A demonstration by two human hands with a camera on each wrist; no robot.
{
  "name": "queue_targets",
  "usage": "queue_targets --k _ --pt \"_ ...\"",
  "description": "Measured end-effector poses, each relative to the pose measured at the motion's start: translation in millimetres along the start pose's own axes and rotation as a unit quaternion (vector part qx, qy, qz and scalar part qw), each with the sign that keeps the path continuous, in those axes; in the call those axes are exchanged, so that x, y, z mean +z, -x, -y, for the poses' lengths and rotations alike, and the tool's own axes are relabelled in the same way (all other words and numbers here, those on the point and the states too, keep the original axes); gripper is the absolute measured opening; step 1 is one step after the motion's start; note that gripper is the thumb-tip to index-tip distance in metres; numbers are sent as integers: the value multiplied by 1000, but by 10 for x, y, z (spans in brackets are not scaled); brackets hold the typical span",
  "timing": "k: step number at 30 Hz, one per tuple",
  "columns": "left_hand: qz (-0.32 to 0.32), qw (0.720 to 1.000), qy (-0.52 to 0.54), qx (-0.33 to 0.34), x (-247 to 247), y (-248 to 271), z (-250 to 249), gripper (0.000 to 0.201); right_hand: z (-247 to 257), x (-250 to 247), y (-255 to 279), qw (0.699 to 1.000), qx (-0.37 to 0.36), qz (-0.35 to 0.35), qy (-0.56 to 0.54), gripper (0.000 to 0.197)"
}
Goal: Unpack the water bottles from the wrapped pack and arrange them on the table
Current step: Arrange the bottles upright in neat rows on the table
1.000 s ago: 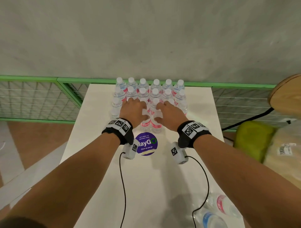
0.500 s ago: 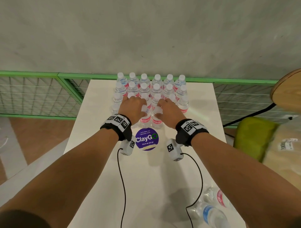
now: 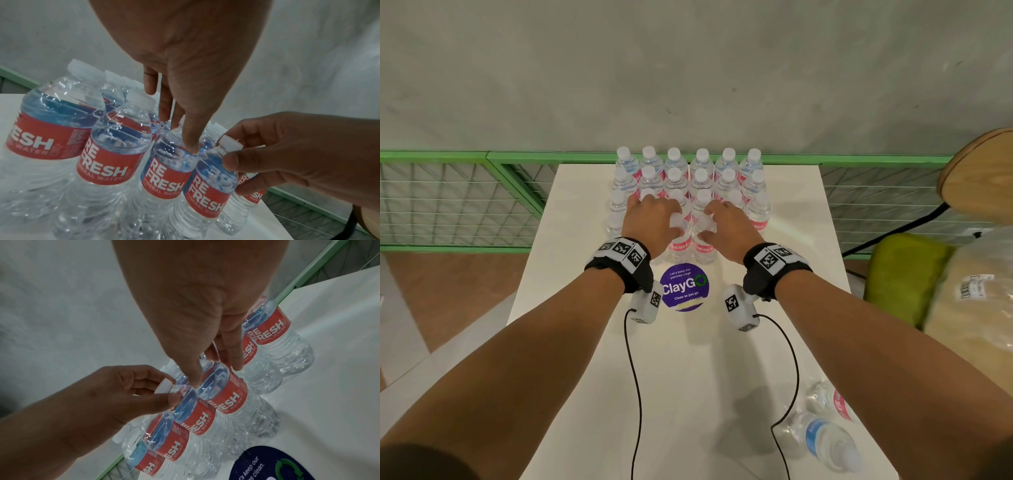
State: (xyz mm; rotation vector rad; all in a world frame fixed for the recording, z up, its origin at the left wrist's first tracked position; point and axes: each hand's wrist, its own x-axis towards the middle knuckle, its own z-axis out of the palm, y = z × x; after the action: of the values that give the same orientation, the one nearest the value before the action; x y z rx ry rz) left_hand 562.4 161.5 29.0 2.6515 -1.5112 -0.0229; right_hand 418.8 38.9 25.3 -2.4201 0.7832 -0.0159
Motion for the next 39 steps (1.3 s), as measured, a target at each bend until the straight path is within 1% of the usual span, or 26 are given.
queue_targets --k 2,3,6,8,11,15,21,24,28,31,33,36,39 --pt "-7 1000 25 -4 -44 24 -4 51 4 -66 48 1000 12 4 -19 66" --pt "-17 999 41 -5 -83 49 -29 56 -15 -118 97 1000 12 -6 -22 68" --pt "-59 993 103 -9 -253 179 -129 57 -94 -320 278 1000 1 -19 -4 63" --pt "-73 985 154 11 -399 350 -286 53 -161 -509 500 1000 -11 -9 22 57" --pt "-67 973 220 33 -566 678 -604 49 -279 -753 888 998 -35 8 54 49" --pt "-49 962 266 31 -707 1226 -1123 45 -442 -964 1484 993 -42 52 99 41" --pt "28 951 306 37 -717 2054 -1987 39 -759 -1052 2404 980 -42 106 165 31" --pt "81 950 295 68 -641 2381 -2350 43 -928 -984 2752 974 -28 131 180 29" --pt "152 948 260 101 -455 2648 -2725 52 -1147 -846 3108 963 -23 150 221 35" --pt "190 950 224 105 -297 2743 -2903 51 -1280 -742 3253 960 -35 140 240 35" --pt "193 956 193 105 -197 2786 -2984 47 -1354 -692 3313 961 -42 123 245 34" --pt "178 968 147 99 -63 2838 -3025 40 -1428 -629 3378 964 -44 101 241 33" --pt "165 974 124 98 -5 2876 -3031 33 -1481 -585 3416 967 -51 89 235 29"
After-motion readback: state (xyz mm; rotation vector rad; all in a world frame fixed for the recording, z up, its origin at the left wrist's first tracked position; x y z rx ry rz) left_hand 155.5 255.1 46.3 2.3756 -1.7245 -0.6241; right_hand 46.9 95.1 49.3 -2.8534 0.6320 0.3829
